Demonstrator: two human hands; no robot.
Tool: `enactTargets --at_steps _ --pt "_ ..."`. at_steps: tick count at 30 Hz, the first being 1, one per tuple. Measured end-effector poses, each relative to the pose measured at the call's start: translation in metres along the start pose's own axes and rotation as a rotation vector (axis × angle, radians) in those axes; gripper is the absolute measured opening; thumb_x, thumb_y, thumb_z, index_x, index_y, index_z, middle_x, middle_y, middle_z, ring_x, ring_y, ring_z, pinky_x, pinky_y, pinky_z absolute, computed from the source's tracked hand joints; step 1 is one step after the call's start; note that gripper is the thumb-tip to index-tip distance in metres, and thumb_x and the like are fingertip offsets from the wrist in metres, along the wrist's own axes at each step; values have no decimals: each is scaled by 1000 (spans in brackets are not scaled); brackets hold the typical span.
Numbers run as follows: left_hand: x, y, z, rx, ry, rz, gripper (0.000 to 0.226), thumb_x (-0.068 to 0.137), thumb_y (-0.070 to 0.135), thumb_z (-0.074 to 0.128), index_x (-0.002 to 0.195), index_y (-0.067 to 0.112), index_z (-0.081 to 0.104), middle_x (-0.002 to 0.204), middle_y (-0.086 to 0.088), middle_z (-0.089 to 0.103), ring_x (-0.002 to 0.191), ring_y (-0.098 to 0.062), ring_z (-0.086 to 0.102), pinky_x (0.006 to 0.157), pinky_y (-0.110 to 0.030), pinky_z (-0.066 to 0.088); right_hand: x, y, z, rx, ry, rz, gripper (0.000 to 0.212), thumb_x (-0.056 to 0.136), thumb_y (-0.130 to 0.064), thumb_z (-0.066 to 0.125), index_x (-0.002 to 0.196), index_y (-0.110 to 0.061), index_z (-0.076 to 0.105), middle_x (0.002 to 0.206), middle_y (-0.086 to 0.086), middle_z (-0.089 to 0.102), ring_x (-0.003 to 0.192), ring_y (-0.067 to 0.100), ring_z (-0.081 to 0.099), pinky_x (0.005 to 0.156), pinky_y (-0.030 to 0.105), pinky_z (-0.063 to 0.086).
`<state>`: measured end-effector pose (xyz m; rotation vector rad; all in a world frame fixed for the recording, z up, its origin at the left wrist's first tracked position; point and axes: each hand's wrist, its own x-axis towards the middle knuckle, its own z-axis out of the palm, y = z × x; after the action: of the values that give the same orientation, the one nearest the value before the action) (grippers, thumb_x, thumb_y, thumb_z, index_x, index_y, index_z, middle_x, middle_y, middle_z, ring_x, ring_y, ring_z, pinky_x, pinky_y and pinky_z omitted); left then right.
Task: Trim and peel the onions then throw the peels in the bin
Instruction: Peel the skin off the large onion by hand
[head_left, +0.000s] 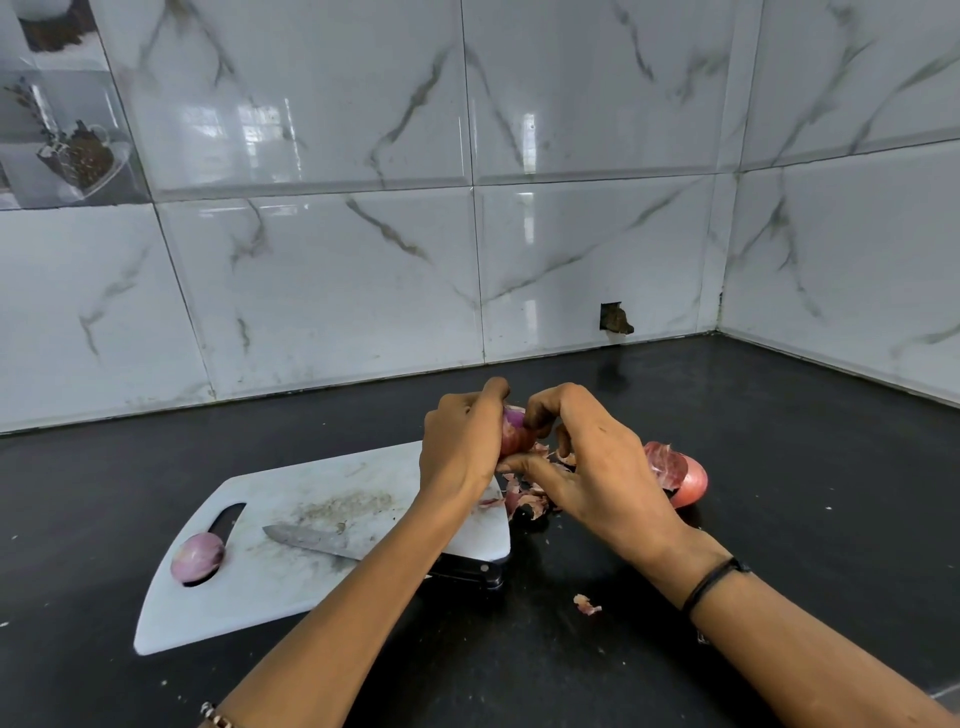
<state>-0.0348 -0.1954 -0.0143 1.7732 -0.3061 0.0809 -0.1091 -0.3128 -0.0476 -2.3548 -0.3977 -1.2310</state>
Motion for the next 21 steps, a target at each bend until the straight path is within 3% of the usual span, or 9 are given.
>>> enactTargets --at_steps 6,10,14,17,21 --pt "-1 -1 -1 10 -24 5 47 89 46 53 67 8 72 72 -11 74 75 -30 72 82 -52 58 0 1 0 -8 -23 -12 38 82 -15 84 105 -14 53 98 -5 53 85 0 47 76 8 40" --pt "3 0 -2 -61 -16 -23 64 79 53 53 77 -10 62 66 -12 63 63 -25 59 80 -54 56 1 -2 4 31 -35 12 28 89 -22 78 97 -17 52 90 -9 50 77 7 47 68 15 41" --pt "4 -1 -3 -129 -37 -71 45 88 44 57 73 3 69 78 -17 72 68 -28 66 67 -43 52 2 -1 1 78 21 62 40 81 -34 85 99 -19 52 89 -12 52 80 1 49 71 9 40" --pt "3 -3 -3 -161 -69 -95 31 92 40 56 86 13 72 94 -21 75 71 -27 68 52 -27 44 2 2 -1 57 34 101 51 75 -48 85 104 -22 52 94 -13 54 86 1 52 73 8 40" --pt "6 -5 -4 -159 -77 -81 29 94 39 56 92 16 73 94 -17 74 71 -21 68 47 -22 43 4 -1 0 74 40 93 52 75 -39 90 107 -17 55 96 -9 55 83 -4 51 71 6 40"
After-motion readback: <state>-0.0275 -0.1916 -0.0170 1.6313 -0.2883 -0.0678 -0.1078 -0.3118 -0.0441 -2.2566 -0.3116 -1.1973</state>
